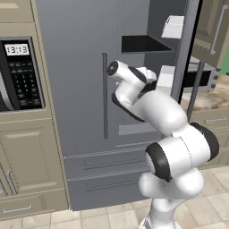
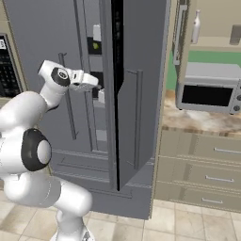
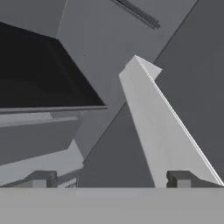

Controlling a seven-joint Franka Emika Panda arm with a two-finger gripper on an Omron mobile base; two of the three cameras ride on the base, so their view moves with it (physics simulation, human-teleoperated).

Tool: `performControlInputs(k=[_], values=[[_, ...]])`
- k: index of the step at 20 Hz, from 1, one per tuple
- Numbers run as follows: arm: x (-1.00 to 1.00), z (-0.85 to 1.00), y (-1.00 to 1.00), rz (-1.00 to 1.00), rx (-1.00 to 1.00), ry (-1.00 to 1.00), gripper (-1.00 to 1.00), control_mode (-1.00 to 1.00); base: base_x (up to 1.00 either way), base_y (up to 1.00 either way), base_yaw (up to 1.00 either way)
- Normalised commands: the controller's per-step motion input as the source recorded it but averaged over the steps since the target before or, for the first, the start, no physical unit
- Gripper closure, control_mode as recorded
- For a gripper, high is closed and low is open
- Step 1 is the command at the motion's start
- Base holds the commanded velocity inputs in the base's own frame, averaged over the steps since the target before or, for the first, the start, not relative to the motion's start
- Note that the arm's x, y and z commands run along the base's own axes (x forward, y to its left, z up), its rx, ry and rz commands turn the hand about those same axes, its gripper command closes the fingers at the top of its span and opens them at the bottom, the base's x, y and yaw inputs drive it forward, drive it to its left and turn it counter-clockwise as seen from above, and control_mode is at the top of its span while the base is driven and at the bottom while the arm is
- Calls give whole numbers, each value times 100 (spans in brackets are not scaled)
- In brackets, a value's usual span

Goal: There is a bowl on the dining counter. Grab a lemon wedge from the fridge and place it in the bowl. Then get the liquor bottle and glass cup from the cabinet and place them next to the bowl.

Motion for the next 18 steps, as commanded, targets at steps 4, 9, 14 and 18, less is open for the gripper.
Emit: performControlInputs(k=[4,9,14,18], values=[[12,-34,-28,-8,-1,12,-100,-100,0,0,0],[3,-22,-43,-6,-2,3,-100,-100,0,0,0],[-43,-4,-65,-6,-2,-2,-100,-100,0,0,0],[-97,0,-88,-9,-3,-8,-100,-100,0,0,0]])
